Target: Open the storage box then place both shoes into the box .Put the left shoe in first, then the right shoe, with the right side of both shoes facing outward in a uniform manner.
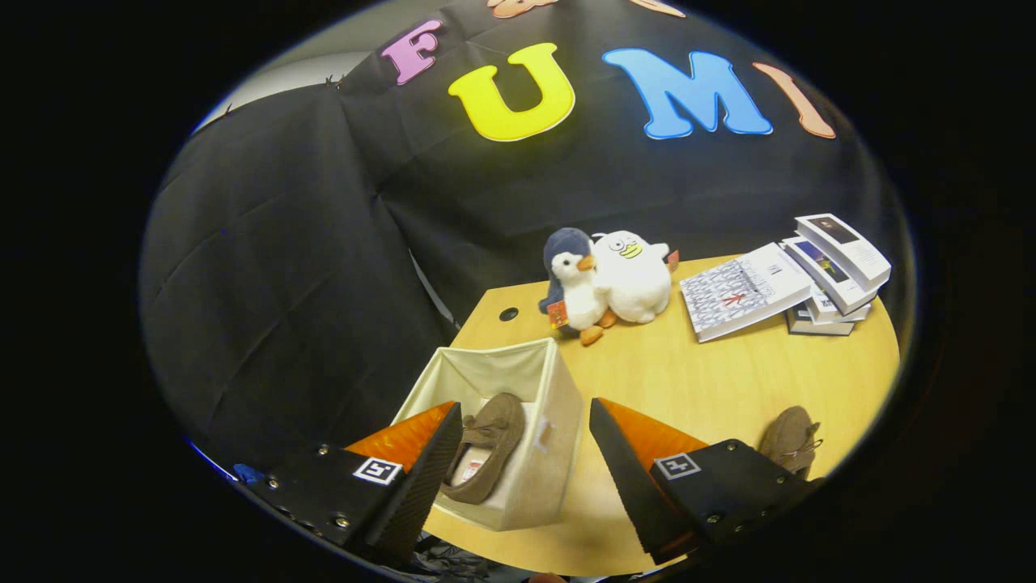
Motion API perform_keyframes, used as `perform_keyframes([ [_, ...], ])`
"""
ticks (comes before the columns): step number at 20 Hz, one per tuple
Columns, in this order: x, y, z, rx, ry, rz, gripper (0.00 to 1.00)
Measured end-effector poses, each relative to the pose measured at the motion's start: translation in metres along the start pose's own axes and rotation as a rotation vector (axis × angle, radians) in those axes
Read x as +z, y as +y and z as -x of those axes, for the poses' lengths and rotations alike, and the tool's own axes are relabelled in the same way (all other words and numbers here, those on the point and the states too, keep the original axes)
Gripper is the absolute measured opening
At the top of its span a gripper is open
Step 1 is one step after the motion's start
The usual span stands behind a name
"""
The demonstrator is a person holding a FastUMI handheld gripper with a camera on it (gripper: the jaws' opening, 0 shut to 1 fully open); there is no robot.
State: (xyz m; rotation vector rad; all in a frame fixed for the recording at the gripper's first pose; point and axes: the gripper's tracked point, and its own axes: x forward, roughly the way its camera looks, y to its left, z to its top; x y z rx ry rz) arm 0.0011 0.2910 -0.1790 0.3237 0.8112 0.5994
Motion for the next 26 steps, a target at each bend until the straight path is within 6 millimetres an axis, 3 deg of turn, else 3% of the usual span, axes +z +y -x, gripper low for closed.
perform_keyframes([
  [11,-0.015,-0.135,0.060,-0.183,-0.007,0.026,0.98],
  [18,-0.053,-0.220,0.084,-0.305,0.056,0.037,0.98],
  [26,-0.106,-0.272,0.087,-0.326,0.165,-0.004,0.98],
])
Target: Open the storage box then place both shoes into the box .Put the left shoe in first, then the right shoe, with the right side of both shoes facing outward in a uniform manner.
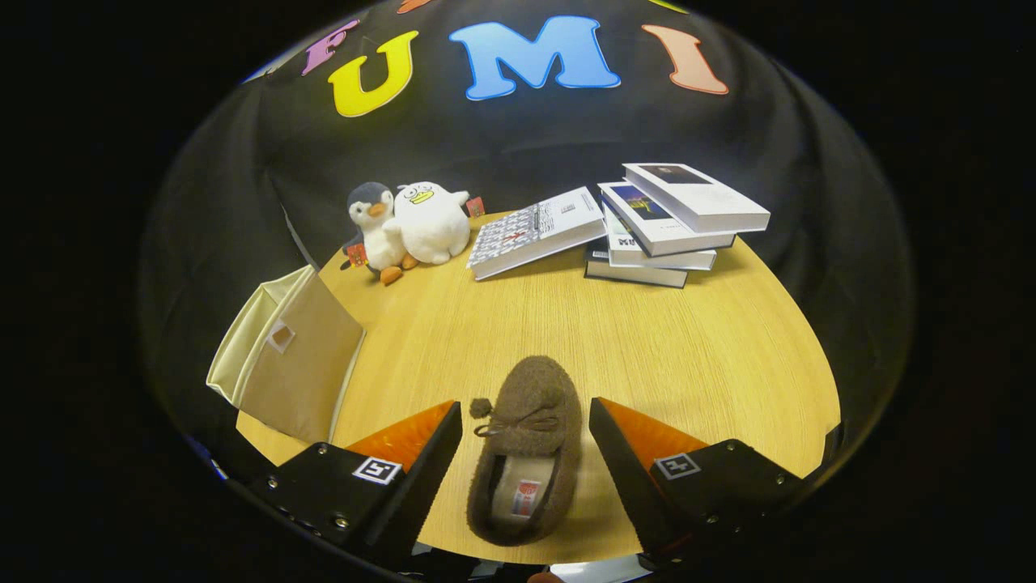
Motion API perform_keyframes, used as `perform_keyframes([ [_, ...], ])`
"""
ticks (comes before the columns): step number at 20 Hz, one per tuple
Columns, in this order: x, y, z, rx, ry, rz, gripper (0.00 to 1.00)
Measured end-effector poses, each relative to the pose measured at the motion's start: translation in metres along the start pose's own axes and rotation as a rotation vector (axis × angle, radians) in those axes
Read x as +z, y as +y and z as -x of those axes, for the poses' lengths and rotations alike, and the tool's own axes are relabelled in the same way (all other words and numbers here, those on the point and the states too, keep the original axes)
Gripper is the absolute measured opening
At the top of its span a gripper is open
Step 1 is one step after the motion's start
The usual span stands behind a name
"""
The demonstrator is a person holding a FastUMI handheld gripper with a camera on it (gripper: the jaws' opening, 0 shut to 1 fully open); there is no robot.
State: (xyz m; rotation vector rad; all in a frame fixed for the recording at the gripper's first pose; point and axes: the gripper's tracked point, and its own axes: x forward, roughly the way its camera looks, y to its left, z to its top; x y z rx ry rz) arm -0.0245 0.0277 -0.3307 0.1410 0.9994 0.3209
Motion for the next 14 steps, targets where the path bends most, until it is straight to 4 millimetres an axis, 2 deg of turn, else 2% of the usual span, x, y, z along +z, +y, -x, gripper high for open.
perform_keyframes([
  [7,-0.055,-0.022,-0.023,-0.020,0.136,0.040,0.98],
  [9,-0.057,-0.032,-0.033,-0.039,0.174,0.047,0.94],
  [10,-0.063,-0.035,-0.037,-0.049,0.188,0.051,0.88],
  [12,-0.073,-0.033,-0.040,-0.048,0.220,0.045,0.82],
  [14,-0.071,-0.035,-0.044,-0.071,0.214,0.011,0.20],
])
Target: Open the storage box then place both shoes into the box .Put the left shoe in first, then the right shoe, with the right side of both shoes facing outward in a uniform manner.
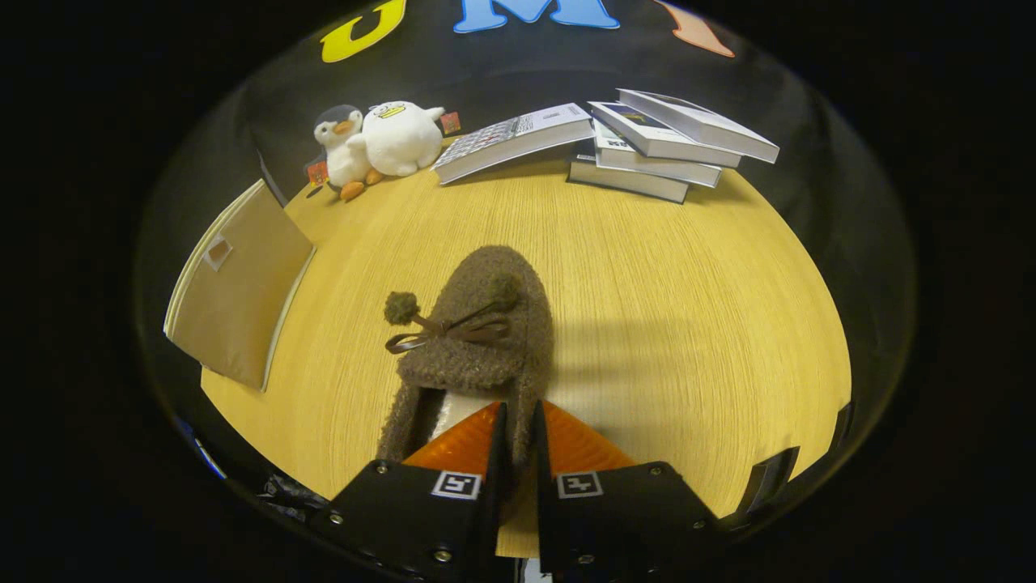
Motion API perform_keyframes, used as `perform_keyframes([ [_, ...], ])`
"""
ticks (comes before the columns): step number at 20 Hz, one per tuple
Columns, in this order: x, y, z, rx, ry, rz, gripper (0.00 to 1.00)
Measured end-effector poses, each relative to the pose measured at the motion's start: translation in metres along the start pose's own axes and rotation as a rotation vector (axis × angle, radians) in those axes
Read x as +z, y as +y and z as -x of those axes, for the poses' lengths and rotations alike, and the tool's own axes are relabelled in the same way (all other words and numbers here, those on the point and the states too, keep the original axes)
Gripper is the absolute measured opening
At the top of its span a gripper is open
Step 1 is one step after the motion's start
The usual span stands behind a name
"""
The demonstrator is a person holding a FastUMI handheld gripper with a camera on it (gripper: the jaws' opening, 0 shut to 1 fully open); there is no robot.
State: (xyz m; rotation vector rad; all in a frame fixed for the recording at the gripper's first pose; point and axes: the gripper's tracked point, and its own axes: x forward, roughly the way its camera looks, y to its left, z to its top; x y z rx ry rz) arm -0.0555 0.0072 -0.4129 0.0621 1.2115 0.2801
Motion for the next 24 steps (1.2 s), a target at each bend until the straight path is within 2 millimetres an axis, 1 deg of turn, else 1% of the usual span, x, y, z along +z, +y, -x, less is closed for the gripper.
perform_keyframes([
  [1,0.001,-0.002,0.004,-0.025,-0.002,-0.004,0.19],
  [2,-0.001,0.001,0.002,-0.012,0.012,0.001,0.04],
  [5,0.011,0.008,0.012,-0.006,-0.016,-0.032,0.05],
  [7,0.017,0.021,0.020,0.023,-0.017,-0.075,0.04],
  [10,0.037,0.041,0.037,0.056,-0.039,-0.117,0.05],
  [14,0.067,0.076,0.060,0.104,-0.060,-0.191,0.04],
  [17,0.087,0.105,0.074,0.125,-0.082,-0.209,0.04],
  [21,0.110,0.150,0.090,0.171,-0.116,-0.207,0.04],
  [24,0.124,0.189,0.099,0.210,-0.138,-0.200,0.04],
])
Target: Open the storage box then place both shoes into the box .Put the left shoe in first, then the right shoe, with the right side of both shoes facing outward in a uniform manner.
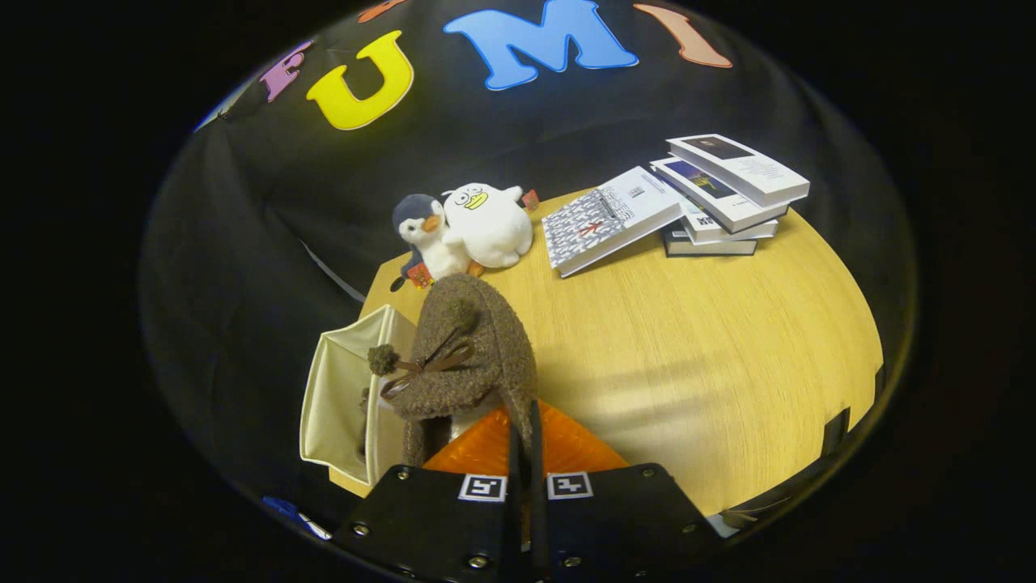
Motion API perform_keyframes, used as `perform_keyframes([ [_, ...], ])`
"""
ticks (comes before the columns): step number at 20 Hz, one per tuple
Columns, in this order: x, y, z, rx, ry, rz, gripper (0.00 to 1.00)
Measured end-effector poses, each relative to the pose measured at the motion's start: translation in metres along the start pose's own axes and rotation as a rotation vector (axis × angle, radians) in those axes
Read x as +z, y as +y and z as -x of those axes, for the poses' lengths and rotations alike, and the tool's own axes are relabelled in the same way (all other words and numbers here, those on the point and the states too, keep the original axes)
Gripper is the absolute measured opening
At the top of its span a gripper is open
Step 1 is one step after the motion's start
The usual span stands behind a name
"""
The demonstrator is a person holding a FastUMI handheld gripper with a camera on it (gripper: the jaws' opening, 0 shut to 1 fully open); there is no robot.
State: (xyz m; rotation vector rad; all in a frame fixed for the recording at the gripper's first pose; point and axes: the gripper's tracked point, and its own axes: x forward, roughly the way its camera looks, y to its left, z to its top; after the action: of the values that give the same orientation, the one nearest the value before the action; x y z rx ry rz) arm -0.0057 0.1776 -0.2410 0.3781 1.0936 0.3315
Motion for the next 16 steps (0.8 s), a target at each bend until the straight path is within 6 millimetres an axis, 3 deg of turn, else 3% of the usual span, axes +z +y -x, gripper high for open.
perform_keyframes([
  [5,0.010,0.071,-0.007,0.071,-0.027,0.009,0.04],
  [10,0.006,0.129,-0.026,0.119,-0.040,-0.007,0.05],
  [14,-0.006,0.163,-0.046,0.152,-0.024,-0.018,0.04],
  [16,-0.017,0.170,-0.058,0.145,-0.013,-0.017,0.04],
])
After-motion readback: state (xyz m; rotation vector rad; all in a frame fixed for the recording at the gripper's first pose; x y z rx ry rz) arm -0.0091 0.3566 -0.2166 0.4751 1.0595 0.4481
